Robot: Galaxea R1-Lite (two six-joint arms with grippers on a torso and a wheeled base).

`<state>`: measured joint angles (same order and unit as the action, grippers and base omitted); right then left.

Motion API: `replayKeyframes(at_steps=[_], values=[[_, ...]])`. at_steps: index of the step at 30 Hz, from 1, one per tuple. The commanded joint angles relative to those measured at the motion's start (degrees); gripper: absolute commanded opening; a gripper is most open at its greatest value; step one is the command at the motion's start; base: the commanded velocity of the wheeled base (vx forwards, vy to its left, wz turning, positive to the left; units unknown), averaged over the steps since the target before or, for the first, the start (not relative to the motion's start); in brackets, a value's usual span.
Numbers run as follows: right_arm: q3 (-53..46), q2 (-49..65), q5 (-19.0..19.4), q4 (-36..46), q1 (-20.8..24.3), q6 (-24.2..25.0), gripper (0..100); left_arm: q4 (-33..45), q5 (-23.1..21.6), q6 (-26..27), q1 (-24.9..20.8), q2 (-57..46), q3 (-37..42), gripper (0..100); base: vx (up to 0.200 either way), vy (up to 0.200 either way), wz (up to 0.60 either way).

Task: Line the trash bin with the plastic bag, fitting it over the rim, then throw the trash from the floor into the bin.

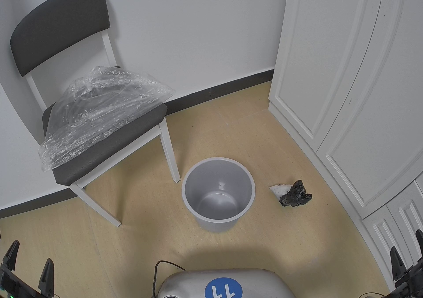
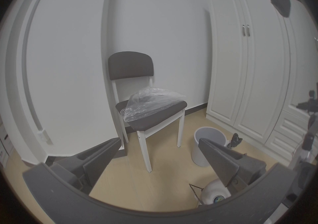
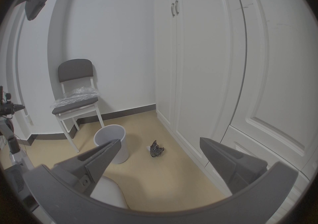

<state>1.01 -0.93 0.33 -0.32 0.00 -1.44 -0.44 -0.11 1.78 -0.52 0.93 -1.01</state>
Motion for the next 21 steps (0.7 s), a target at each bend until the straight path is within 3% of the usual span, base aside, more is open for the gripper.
replayKeyframes(at_steps=[1,3,8,14,21], values=[[-0.9,0.9,0.2,-0.2,0.0,-0.1,100,-0.4,-0.9,0.1,0.1,-0.9,1.0,100,0.0,0.0,0.0],[-0.9,0.9,0.0,-0.2,0.0,0.2,100,-0.4,-0.8,-0.2,0.1,-0.9,1.0,100,0.0,0.0,0.0],[6.0,0.7,0.4,-3.7,0.4,7.6,100,-10.6,-0.4,-10.7,0.0,-0.9,-5.1,100,0.0,0.0,0.0],[15.7,-11.2,4.0,-1.3,1.1,5.2,100,-1.6,-3.4,-4.2,-0.6,1.2,-8.9,100,0.0,0.0,0.0],[20.7,-29.6,3.8,-14.7,1.1,7.4,100,-1.4,-2.4,2.9,-1.4,12.8,-13.1,100,0.0,0.0,0.0]])
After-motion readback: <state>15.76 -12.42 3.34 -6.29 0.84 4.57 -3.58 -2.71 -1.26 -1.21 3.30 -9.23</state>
